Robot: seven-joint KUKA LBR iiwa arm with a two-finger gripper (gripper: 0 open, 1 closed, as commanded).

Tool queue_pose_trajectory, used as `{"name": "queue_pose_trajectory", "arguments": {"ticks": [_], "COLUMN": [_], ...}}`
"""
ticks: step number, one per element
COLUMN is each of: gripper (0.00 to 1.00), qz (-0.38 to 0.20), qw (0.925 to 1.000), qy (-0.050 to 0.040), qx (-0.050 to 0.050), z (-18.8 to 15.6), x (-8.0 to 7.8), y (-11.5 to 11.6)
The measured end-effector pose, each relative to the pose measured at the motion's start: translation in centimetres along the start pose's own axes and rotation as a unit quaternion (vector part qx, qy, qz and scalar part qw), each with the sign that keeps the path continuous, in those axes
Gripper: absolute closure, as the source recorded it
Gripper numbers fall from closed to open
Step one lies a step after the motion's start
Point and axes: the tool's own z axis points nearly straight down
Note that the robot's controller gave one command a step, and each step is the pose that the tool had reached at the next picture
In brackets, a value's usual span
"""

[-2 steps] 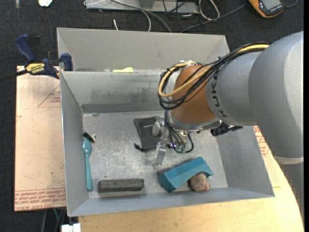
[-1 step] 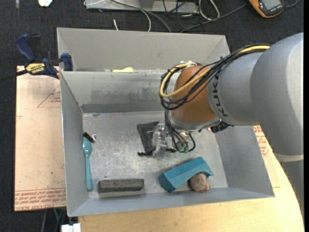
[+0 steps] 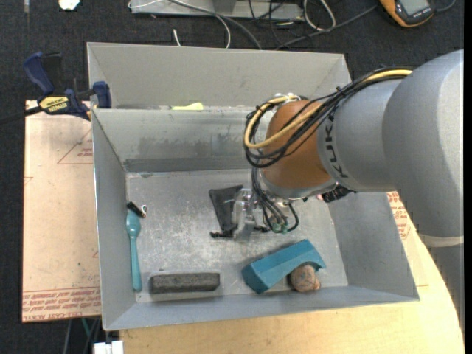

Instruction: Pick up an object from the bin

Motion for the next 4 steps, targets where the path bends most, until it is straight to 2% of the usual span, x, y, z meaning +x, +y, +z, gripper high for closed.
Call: {"name": "queue_pose_trajectory", "arguments": {"ticks": [1, 2, 3, 4], "gripper": [1.00, 1.00, 1.00, 1.00], "qz": [-0.120, -0.298, -0.417, -0.512], "qw": [0.9928, 0.9547, 0.9090, 0.8591], "qy": [0.0020, -0.0014, -0.0015, -0.0044], "qx": [0.000, 0.000, 0.001, 0.001], "z": [-1.2, -1.7, -0.7, -0.2], "x": [-2.2, -4.5, -3.8, 1.2], "y": [-1.1, -0.3, -2.1, -2.5]}}
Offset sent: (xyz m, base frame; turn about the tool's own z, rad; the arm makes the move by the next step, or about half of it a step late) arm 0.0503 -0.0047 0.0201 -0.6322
